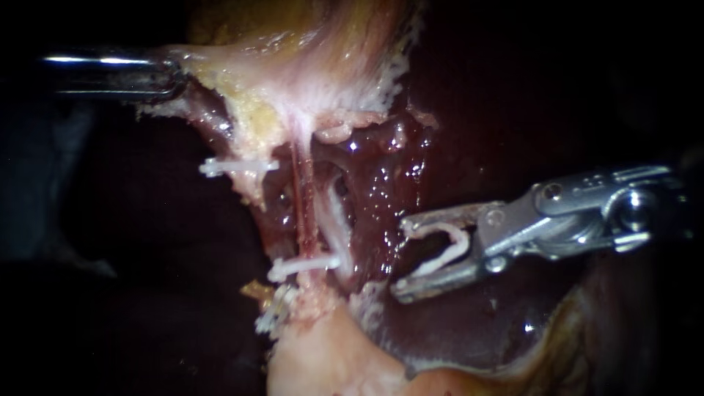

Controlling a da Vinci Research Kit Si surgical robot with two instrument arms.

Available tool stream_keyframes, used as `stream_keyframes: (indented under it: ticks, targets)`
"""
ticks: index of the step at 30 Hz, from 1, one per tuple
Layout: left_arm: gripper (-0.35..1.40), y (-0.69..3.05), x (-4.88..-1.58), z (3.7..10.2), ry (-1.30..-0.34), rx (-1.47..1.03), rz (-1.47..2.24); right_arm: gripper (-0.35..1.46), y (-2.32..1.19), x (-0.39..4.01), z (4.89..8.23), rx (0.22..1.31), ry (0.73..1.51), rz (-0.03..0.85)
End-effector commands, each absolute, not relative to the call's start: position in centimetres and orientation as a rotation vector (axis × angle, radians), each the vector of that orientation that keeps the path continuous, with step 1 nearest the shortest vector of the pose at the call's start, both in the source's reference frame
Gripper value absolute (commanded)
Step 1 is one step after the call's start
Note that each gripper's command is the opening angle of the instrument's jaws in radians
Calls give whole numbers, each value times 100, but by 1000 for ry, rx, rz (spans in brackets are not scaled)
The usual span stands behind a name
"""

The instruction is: Clipping second clip right tube

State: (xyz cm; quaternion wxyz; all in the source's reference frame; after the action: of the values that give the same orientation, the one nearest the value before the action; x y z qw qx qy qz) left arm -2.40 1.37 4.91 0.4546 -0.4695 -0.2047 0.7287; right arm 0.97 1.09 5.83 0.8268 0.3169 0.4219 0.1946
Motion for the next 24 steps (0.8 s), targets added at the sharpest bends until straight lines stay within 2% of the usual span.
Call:
stream_keyframes:
  ticks: [1,8,13,24]
  targets:
    - [-35,137,-240,491,-505,-1158,1798,49,110,101,585,671,904,421]
    - [-35,137,-241,491,-504,-1158,1798,49,114,122,599,690,911,490]
    - [-35,137,-241,492,-504,-1158,1798,49,113,136,610,690,919,507]
    - [-35,137,-241,492,-504,-1158,1798,49,114,160,626,744,995,561]
